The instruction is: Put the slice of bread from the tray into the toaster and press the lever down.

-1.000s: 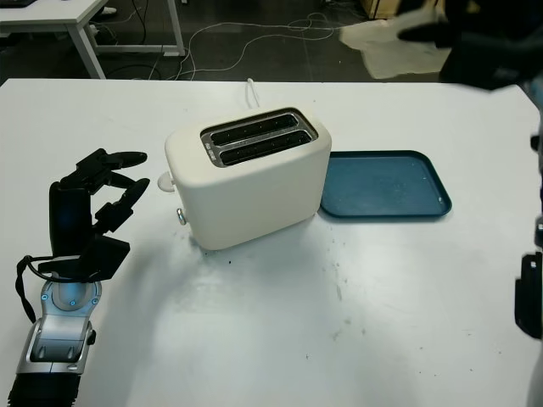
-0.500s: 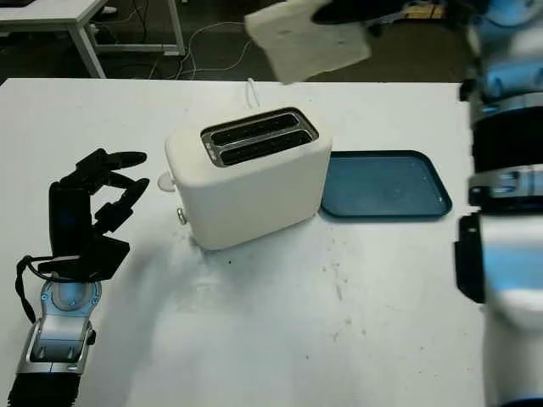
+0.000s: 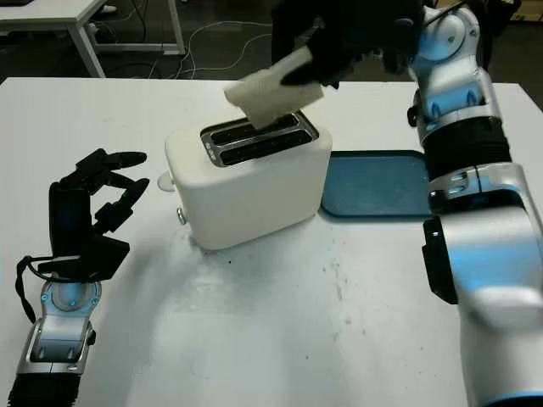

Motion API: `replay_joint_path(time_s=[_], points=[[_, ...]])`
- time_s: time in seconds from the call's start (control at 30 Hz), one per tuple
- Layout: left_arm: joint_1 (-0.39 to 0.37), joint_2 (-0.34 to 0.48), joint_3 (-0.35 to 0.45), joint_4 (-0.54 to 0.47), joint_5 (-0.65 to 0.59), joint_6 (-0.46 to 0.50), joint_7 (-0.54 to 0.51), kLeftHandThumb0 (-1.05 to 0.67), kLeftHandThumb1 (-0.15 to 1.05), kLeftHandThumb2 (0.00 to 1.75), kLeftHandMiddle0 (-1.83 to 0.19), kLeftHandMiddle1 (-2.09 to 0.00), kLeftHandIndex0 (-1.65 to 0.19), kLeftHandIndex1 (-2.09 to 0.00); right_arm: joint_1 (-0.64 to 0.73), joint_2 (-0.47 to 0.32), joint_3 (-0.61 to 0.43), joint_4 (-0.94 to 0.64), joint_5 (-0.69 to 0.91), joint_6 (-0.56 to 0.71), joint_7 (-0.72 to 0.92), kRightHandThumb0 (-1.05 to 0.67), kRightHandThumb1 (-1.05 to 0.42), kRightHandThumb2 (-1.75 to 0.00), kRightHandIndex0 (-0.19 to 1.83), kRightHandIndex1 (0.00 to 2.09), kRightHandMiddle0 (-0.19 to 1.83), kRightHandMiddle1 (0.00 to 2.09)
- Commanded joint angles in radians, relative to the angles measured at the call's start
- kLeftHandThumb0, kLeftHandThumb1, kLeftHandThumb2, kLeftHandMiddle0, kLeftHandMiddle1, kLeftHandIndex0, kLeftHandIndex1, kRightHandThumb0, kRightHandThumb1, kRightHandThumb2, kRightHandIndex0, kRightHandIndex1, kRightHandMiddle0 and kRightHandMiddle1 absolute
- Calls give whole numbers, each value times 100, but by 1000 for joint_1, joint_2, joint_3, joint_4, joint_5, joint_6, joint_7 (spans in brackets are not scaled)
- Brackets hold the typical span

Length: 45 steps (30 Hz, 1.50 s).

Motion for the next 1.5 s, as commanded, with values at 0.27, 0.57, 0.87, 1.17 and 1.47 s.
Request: replay_joint_path(time_s=[0.27, 0.57, 0.87, 1.17, 1.47], points=[[5, -2, 0, -2, -2, -3, 4, -43, 92, 14, -61, -128, -72, -59, -10, -26, -13, 76, -21, -85, -9, -63, -92, -50, 106, 175, 90, 175], [7, -7, -2, -6, 2, 2, 7, -43, 92, 13, -62, -127, -73, -59, -22, -21, -47, 52, 36, -38, 49, -56, -92, -51, 106, 175, 89, 175], [8, -8, -4, -7, 6, 7, 8, -43, 92, 13, -62, -128, -74, -59, -29, 0, -131, -33, 155, 84, 111, -49, -92, -45, 106, 175, 84, 175], [2, -9, -1, 12, -2, -16, 12, -43, 92, 12, -63, -129, -74, -59, 24, 8, -175, -241, 291, 287, 188, -49, -92, -39, 111, 175, 87, 175], [6, -11, -1, 2, -6, -4, 6, -43, 92, 12, -63, -129, -74, -59, 92, -3, -140, -332, 269, 351, 181, -43, -92, -46, 114, 175, 92, 175]])
